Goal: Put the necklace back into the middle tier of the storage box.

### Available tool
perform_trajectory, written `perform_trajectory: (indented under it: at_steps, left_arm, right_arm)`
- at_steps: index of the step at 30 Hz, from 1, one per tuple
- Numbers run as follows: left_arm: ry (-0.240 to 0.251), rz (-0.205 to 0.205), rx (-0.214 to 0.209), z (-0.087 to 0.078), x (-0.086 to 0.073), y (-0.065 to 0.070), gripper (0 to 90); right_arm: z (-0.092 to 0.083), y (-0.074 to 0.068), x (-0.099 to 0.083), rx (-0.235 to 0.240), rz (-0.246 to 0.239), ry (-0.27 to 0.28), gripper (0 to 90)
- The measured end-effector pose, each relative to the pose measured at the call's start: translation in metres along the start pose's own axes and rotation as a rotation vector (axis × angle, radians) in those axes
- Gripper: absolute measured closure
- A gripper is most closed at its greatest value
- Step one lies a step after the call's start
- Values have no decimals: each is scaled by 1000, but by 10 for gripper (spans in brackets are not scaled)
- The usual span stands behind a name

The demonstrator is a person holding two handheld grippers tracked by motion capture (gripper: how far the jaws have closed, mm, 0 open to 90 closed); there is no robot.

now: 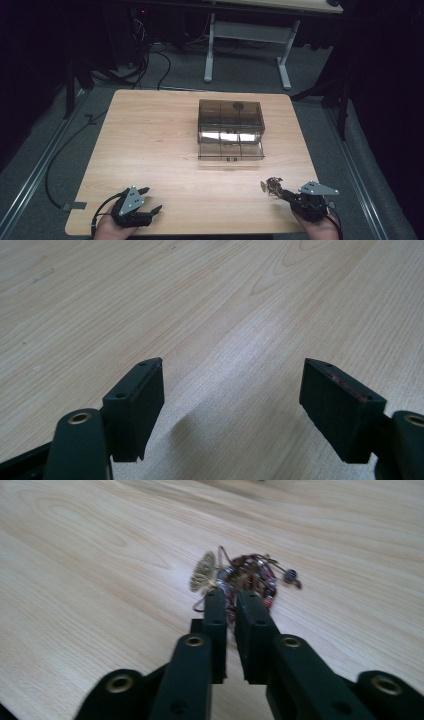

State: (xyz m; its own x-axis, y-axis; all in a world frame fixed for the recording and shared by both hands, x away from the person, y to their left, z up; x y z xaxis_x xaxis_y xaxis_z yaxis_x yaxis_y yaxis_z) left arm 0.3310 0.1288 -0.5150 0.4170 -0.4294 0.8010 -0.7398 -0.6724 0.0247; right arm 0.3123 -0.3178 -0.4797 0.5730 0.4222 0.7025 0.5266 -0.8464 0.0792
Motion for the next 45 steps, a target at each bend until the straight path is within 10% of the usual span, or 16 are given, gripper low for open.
perform_trajectory:
  at_steps: [22,45]
  left_arm:
    - [-6,2,-12,0,-1,1,264]
    - [-23,8,-49,3,0,3,265]
  right_arm:
    - [18,28,-3,-14,34,-275,846]
    - [4,25,21,89,16,-510,643]
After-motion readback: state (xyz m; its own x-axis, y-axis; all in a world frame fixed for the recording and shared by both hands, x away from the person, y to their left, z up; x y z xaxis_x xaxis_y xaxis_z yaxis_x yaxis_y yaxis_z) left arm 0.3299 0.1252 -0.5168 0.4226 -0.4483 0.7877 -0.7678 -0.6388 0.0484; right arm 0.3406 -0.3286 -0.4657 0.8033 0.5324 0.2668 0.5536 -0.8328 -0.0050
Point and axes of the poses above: each handheld gripper's, and its own axes: z roughly forward along the jaws, x roughly out of its top, y roughly to its right, the point moved 9 cm from there along z, roughly forward along the jaws, and after that the axes turned 8 degrees about -z, right-handed, at the moved point
